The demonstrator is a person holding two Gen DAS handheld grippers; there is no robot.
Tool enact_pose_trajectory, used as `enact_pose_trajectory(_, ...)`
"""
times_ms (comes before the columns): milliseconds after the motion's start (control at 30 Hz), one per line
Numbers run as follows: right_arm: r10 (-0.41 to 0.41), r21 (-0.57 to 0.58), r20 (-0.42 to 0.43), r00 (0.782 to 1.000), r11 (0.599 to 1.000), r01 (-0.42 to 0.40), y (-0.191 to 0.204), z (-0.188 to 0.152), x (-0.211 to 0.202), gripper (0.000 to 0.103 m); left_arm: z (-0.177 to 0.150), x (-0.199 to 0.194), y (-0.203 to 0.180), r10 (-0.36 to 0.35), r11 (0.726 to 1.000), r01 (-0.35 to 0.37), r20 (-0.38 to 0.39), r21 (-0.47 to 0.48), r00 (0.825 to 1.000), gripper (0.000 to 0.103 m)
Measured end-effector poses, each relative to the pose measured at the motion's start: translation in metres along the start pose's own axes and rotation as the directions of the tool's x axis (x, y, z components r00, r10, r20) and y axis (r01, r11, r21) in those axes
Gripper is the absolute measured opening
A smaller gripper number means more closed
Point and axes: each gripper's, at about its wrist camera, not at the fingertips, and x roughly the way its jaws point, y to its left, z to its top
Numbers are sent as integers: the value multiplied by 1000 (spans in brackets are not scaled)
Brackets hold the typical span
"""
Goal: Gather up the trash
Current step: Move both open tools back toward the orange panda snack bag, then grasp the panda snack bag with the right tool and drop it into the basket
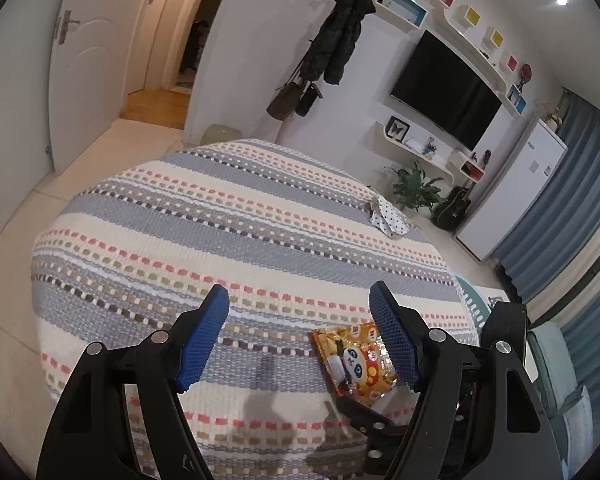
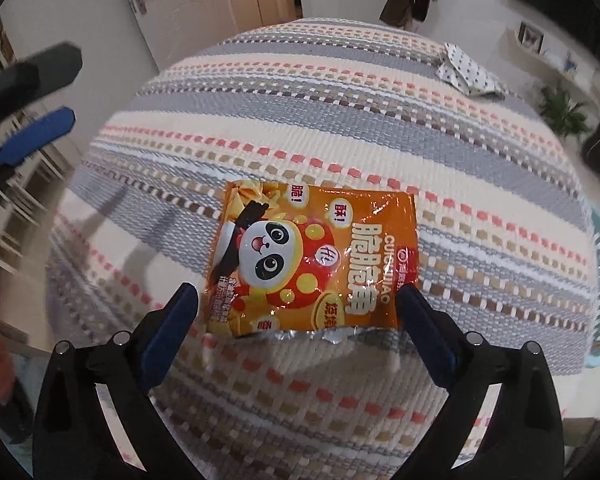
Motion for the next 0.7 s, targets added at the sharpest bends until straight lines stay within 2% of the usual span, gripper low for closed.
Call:
enact_pose_trajectory(167, -66, -26, 39, 997, 997, 67, 12, 2, 10, 96, -6, 2, 4, -2, 1000, 2, -13, -3, 1000, 71)
enact_pose_trajectory(267, -72, -27, 53, 996, 997, 73, 15, 8, 13, 88, -7, 4, 2, 3, 1000, -3, -16, -1, 1000, 71)
enact_pose_trajectory(333, -66, -34, 61, 996, 997, 68, 16, 14, 14, 72, -6, 4, 0, 3, 1000, -3, -18, -1, 1000, 71)
enact_pose_trajectory(367, -66, -36, 64, 996, 997, 68, 15, 15, 13, 68, -6, 6, 1, 2, 1000, -2, -19, -2, 1000, 71)
enact_pose_trajectory(433, -52, -33, 68, 996, 998, 54, 6, 16, 6, 45, -6, 9, -1, 2, 1000, -2, -23, -2, 1000, 71)
enact_pose_trajectory(533, -17, -2, 68, 998, 1000, 17, -6, 20, 0, 23, -6, 14, -3, 4, 1000, -3, -31, 6, 999, 70)
enact_pose_trajectory(600, 28, 24, 73, 997, 999, -30, -14, 20, -3, 17, -6, 17, -4, 3, 1000, -2, -36, 9, 999, 70)
enact_pose_trajectory(700, 10, 49, 98, 995, 999, -15, -25, 20, -9, 12, -6, 21, -11, 1, 1000, 0, -41, 21, 999, 70)
